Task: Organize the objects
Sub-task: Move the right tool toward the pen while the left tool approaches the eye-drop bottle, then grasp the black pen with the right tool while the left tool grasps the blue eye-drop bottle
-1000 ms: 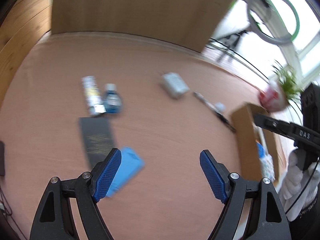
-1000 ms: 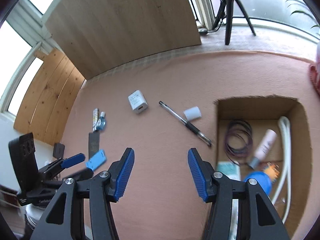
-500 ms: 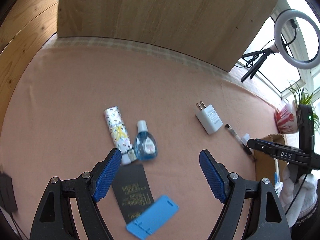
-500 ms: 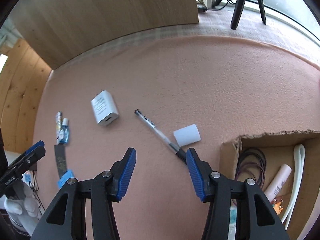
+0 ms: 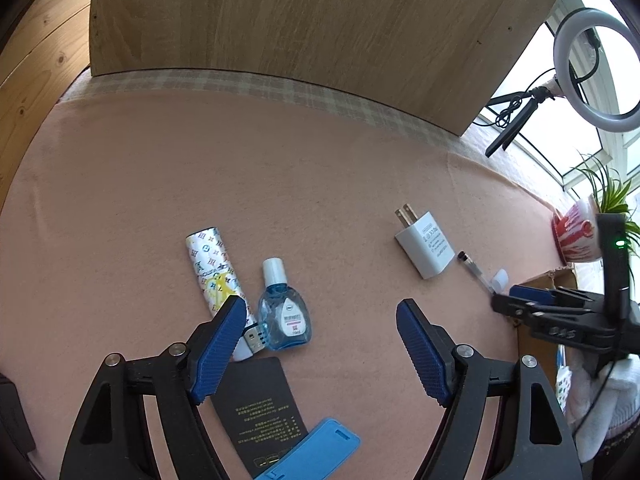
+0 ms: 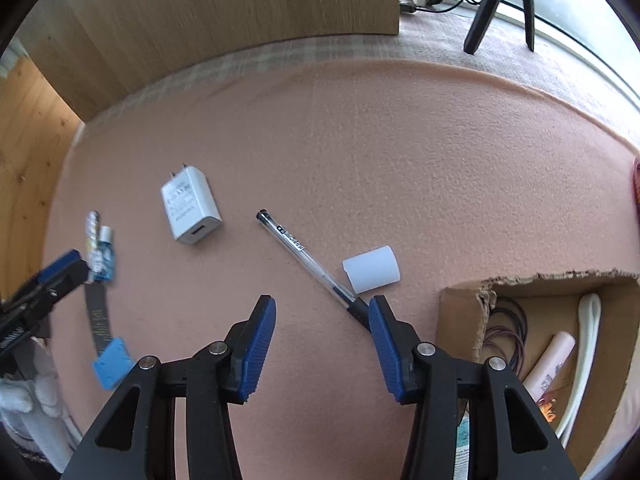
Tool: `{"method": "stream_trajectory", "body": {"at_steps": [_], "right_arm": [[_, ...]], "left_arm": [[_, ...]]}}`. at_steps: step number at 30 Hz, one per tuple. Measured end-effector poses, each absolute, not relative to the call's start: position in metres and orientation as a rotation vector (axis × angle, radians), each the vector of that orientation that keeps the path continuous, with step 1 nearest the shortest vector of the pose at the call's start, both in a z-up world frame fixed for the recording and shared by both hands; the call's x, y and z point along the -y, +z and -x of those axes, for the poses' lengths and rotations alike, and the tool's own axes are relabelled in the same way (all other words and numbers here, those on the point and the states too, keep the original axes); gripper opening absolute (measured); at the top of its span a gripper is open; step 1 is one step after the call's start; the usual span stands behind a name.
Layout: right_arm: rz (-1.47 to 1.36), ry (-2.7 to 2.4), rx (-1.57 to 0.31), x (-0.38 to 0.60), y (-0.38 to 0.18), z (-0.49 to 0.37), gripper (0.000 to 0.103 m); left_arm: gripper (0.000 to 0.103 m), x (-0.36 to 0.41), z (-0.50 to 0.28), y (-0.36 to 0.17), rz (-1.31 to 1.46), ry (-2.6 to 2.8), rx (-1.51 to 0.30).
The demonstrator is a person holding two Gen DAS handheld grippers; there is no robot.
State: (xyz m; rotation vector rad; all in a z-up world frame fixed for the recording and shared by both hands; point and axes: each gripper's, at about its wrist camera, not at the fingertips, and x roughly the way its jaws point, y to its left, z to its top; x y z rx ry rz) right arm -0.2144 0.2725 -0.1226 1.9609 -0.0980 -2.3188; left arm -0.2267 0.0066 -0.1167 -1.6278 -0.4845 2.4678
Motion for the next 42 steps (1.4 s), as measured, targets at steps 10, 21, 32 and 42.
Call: {"method": "stream_trajectory", "body": {"at_steps": [10, 21, 32, 42], "right_arm": [[-2.072, -2.239, -0.344, -0.231, -0.141, 0.227, 0.042], [-2.026, -2.129, 0.041, -0.252, -0.115, 0.230, 0.034], [-2.023, -2.097, -0.130, -0.246, -0.133, 0.212, 0.034], [-1.999, -2.113, 0.110, -0.260, -0.124, 0.203, 0.022]], "left_arm": [[0.069, -0.014, 0.233, -0.118, 1.632, 2.454, 0.411], [0.068, -0.009, 0.235, -0.124, 1.652, 2.444, 0.398], [0.068, -0.013, 0.241, -0.137, 1.705, 2.425, 0.380], [0.062, -0.046, 0.237, -0.144, 1.694, 2.413, 0.206]]}}
